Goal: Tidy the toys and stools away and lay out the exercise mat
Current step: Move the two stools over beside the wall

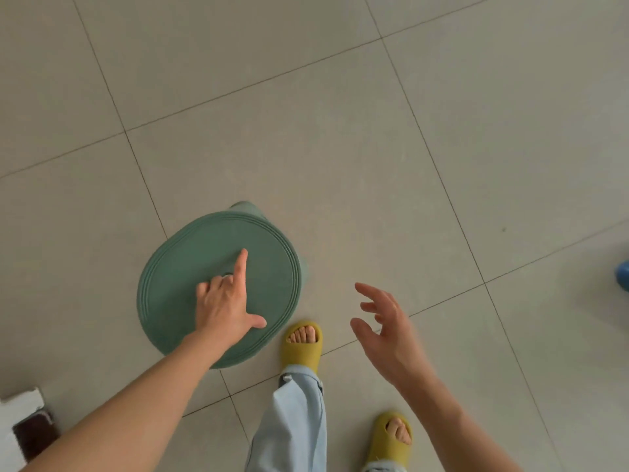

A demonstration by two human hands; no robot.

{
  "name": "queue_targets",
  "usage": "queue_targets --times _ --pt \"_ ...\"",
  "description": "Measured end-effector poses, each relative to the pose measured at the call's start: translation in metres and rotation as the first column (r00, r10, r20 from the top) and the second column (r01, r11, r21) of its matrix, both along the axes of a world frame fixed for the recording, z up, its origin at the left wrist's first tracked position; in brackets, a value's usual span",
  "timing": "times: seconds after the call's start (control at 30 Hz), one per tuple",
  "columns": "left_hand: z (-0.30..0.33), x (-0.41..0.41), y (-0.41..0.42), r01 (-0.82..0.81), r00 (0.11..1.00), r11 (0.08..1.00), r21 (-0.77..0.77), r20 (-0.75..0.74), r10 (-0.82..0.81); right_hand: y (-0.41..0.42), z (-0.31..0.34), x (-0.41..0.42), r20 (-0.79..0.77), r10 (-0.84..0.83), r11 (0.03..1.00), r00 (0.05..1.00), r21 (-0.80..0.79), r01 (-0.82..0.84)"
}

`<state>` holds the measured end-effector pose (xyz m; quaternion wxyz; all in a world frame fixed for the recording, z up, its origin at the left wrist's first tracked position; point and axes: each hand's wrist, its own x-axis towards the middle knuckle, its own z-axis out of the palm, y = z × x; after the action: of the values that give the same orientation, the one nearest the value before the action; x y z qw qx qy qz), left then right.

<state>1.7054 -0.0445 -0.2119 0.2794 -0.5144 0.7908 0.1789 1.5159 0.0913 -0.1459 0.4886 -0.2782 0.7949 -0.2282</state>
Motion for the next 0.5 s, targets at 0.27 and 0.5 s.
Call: queue_targets --times 0.27,0.5 --pt "0.083 -0.064 0.045 0.052 0.998 0.998 0.030 -0.021 -0.051 0.040 0.057 -0.042 -0.041 -0.144 0.989 0.989 -0.047 0.142" --pt "0.143 -0.166 0.106 0.215 0.974 0.976 -0.044 -0.059 -0.217 0.139 0.095 -0.118 -0.043 -0.324 0.945 0.945 -0.073 0.320"
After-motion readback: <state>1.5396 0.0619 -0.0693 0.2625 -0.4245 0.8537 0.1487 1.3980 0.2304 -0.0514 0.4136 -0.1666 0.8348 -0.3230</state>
